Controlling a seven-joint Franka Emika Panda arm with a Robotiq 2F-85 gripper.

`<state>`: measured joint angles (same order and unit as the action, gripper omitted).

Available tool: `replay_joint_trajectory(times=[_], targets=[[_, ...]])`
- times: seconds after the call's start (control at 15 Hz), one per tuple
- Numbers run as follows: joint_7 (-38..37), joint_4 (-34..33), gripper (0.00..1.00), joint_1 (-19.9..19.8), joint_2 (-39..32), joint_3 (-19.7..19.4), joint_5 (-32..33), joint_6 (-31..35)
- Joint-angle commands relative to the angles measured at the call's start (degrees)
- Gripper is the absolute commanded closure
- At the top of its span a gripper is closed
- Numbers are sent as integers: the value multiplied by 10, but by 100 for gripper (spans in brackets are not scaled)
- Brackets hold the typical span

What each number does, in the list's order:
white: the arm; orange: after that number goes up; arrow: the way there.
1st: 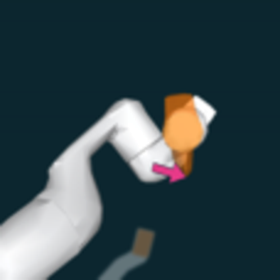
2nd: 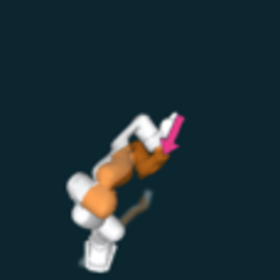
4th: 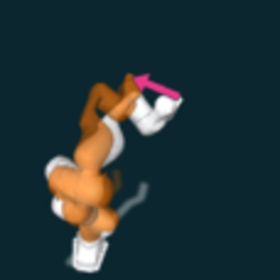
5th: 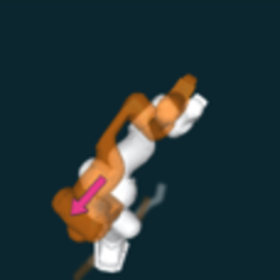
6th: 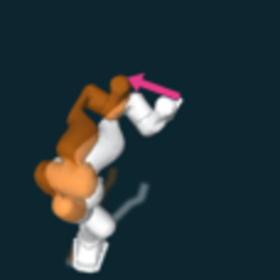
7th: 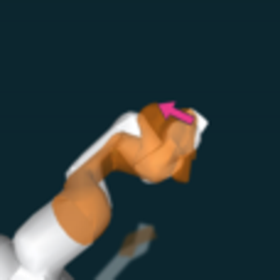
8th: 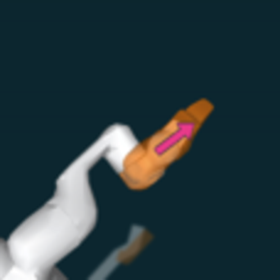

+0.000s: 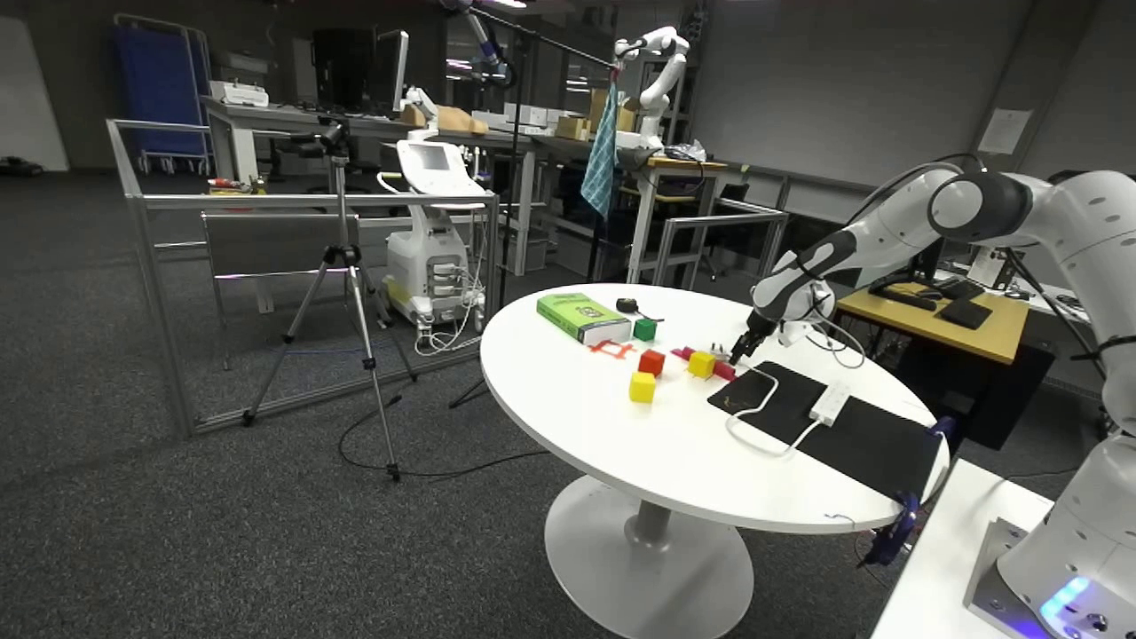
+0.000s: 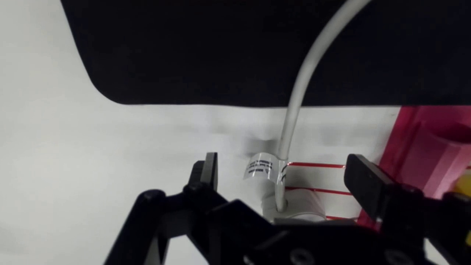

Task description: Completely put the extension cable on the black mat

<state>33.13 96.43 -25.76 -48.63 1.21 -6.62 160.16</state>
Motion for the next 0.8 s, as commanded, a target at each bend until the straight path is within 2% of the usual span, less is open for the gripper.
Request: replay_joint_trajectory(times=[0.0,0.53,0.73], targets=[[-8,-16,37,-12,-11,7,25,4],[-16,-10,100,-15,1,7,28,5],[-28,2,99,-17,13,7,22,-2]])
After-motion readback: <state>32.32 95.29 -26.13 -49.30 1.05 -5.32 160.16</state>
